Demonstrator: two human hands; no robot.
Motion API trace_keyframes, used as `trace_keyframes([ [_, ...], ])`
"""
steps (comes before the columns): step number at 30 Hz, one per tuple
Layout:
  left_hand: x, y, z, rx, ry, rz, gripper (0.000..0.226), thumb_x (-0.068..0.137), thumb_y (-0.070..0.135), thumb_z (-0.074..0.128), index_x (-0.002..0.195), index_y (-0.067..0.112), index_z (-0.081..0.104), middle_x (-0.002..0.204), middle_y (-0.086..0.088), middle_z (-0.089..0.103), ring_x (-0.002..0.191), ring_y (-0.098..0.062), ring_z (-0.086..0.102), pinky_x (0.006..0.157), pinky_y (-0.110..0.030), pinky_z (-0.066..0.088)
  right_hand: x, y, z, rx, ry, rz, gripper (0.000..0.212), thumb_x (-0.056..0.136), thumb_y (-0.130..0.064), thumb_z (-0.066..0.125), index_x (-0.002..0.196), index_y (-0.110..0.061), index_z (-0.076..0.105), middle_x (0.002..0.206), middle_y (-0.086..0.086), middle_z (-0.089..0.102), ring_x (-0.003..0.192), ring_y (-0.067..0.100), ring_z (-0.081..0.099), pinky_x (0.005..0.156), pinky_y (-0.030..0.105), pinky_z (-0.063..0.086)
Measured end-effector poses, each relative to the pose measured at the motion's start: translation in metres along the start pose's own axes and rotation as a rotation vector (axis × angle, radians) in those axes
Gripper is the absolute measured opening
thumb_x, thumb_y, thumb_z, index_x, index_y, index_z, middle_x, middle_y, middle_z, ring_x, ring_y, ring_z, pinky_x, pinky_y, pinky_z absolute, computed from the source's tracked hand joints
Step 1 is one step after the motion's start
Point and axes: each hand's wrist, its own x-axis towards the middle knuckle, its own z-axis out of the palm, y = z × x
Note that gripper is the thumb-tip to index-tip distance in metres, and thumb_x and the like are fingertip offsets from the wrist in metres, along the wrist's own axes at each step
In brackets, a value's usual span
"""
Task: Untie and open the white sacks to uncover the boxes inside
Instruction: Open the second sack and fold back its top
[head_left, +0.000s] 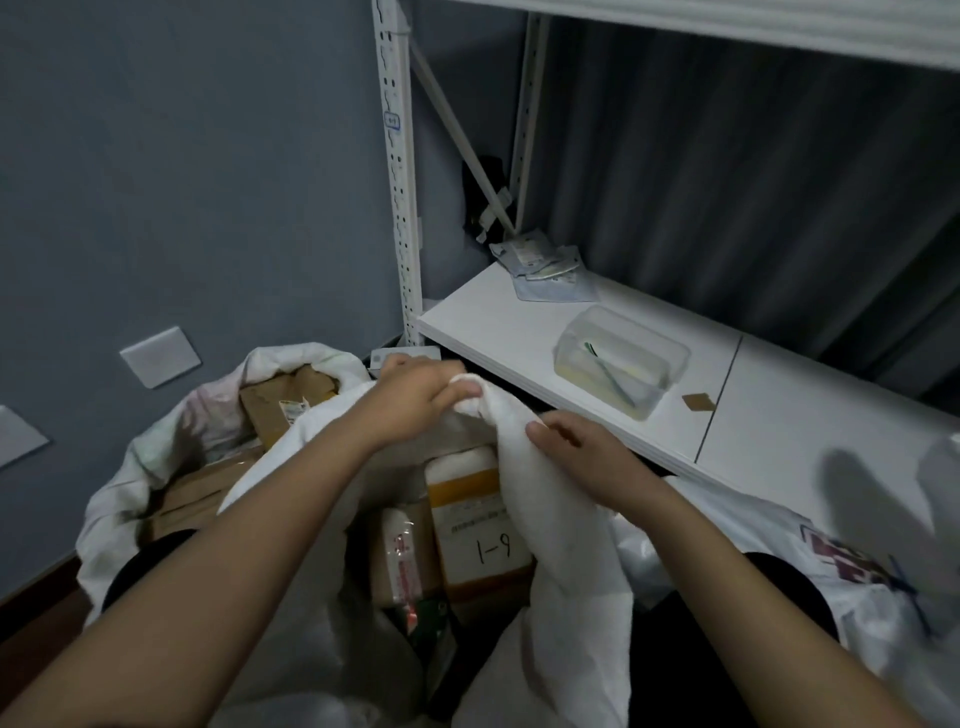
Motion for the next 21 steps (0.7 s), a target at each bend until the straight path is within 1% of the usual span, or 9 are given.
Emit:
trace_keyframes([
  [2,0.014,-0.004,-0.004,0.093,0.023,-0.076,0.053,0.091,0.063,0.026,0.087,0.021,0.058,0.083,0.005,0.059,0.09,-0.015,0.053,0.089,-0.037,0.027,-0.001,0.006,0.005,0.029,0.111,-0.041,0.038,0.099,-0.032,0.05,0.063,-0.021,0.043,0.06,-0.01,0.041,0.052,0.0,0.037,0.056,0.023,0.029],
  [4,0.024,0.006,-0.002,0.224,0.127,-0.153,0.038,0.097,0.051,0.033,0.103,0.023,0.059,0.104,0.001,0.058,0.106,-0.02,0.049,0.093,-0.039,0.025,0.003,0.003,0.007,0.206,0.241,0.0,0.039,0.098,-0.029,0.051,0.062,-0.017,0.044,0.06,-0.001,0.043,0.057,0.006,0.041,0.059,0.027,0.032],
  [5,0.026,0.017,0.0,0.223,0.199,-0.18,0.034,0.098,0.046,0.037,0.112,0.023,0.057,0.115,-0.001,0.055,0.113,-0.022,0.045,0.096,-0.04,0.025,0.007,0.0,0.007,0.342,0.275,0.065,0.035,0.098,-0.031,0.052,0.068,-0.014,0.054,0.067,0.004,0.054,0.065,0.011,0.05,0.064,0.029,0.039],
  [7,0.022,0.04,0.005,0.039,0.314,-0.198,0.036,0.096,0.044,0.042,0.123,0.022,0.053,0.125,-0.002,0.048,0.119,-0.021,0.038,0.1,-0.039,0.028,0.016,-0.009,0.005,0.668,0.23,0.206,0.032,0.098,-0.035,0.05,0.1,-0.009,0.068,0.096,0.01,0.07,0.088,0.021,0.064,0.081,0.035,0.05],
  [9,0.014,0.055,0.012,-0.128,0.276,-0.081,0.043,0.093,0.05,0.045,0.126,0.024,0.054,0.129,-0.001,0.045,0.122,-0.02,0.035,0.103,-0.036,0.031,0.019,-0.014,0.006,0.896,0.144,0.232,0.039,0.1,-0.033,0.044,0.122,-0.005,0.061,0.111,0.016,0.068,0.101,0.026,0.065,0.089,0.036,0.051],
  [11,0.01,0.057,0.018,-0.075,0.153,0.089,0.056,0.086,0.064,0.039,0.127,0.03,0.056,0.142,0.0,0.038,0.13,-0.021,0.028,0.109,-0.039,0.024,0.018,-0.015,0.005,1.039,0.071,0.239,0.04,0.102,-0.027,0.04,0.13,-0.004,0.055,0.122,0.02,0.063,0.113,0.031,0.059,0.097,0.039,0.046],
  [14,0.019,0.045,0.018,-0.115,0.06,0.069,0.069,0.077,0.07,0.027,0.129,0.033,0.055,0.153,0.001,0.025,0.139,-0.02,0.017,0.113,-0.039,0.015,0.006,-0.009,-0.006,1.108,-0.035,0.195,0.037,0.098,-0.018,0.043,0.131,-0.008,0.056,0.13,0.018,0.059,0.12,0.033,0.053,0.107,0.044,0.037],
  [18,0.027,0.051,0.02,-0.111,0.059,-0.038,0.05,0.092,0.053,0.047,0.133,0.026,0.052,0.153,-0.006,0.023,0.14,-0.025,0.018,0.114,-0.039,0.018,-0.011,0.0,-0.009,0.923,-0.002,0.182,0.051,0.093,-0.001,0.05,0.135,-0.029,0.047,0.12,-0.005,0.067,0.107,0.016,0.063,0.082,0.029,0.05],
  [21,0.019,0.07,0.026,-0.122,0.3,-0.198,0.044,0.09,0.044,0.056,0.126,0.018,0.049,0.132,-0.006,0.036,0.124,-0.024,0.032,0.104,-0.039,0.032,-0.008,-0.005,-0.008,0.899,0.19,0.155,0.047,0.091,0.004,0.054,0.129,-0.022,0.052,0.104,-0.002,0.071,0.087,0.013,0.069,0.069,0.026,0.057],
])
